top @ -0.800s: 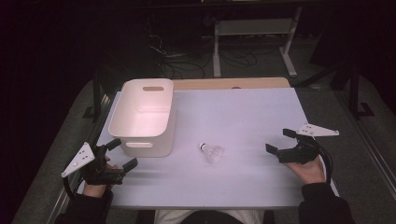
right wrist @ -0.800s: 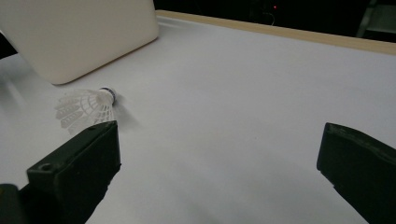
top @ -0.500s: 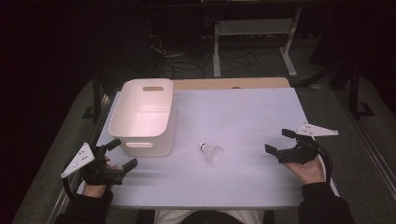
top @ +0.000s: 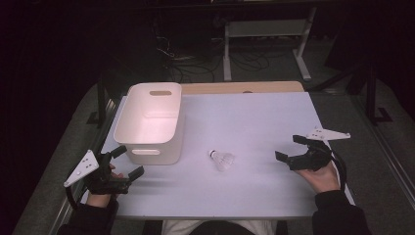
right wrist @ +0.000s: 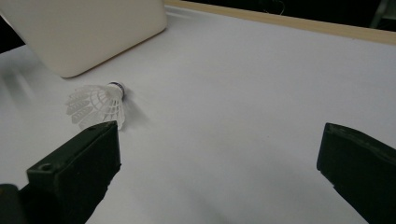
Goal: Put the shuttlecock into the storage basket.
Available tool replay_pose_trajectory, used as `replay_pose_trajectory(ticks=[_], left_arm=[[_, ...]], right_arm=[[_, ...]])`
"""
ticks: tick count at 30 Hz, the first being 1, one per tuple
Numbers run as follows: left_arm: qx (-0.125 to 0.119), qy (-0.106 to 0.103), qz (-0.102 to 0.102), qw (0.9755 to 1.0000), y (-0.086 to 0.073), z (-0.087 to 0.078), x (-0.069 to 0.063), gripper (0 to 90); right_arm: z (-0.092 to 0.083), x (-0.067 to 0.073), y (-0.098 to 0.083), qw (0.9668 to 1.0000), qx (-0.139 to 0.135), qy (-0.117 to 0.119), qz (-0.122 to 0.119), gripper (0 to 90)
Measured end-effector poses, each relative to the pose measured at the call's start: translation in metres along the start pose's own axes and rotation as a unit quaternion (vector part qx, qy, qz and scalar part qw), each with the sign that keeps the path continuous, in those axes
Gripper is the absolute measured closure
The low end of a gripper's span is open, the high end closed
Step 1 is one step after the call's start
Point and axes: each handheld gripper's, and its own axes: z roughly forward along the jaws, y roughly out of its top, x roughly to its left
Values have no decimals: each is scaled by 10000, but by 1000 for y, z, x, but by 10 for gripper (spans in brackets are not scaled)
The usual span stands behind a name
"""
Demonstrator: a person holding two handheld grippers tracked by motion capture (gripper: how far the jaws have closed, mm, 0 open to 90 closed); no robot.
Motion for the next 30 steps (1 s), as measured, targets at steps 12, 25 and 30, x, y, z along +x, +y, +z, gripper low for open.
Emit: replay_pose_trajectory(ticks=[12,25,30], left_arm=[[-2,9,-19,10000,0,0,0,0],[-6,27,-19,10000,0,0,0,0],[-7,20,-26,10000,0,0,0,0]], right_arm=[[8,7,13,9995,266,161,-57,0],[5,12,47,9982,442,285,-301,0],[8,13,59,9972,563,312,-380,0]])
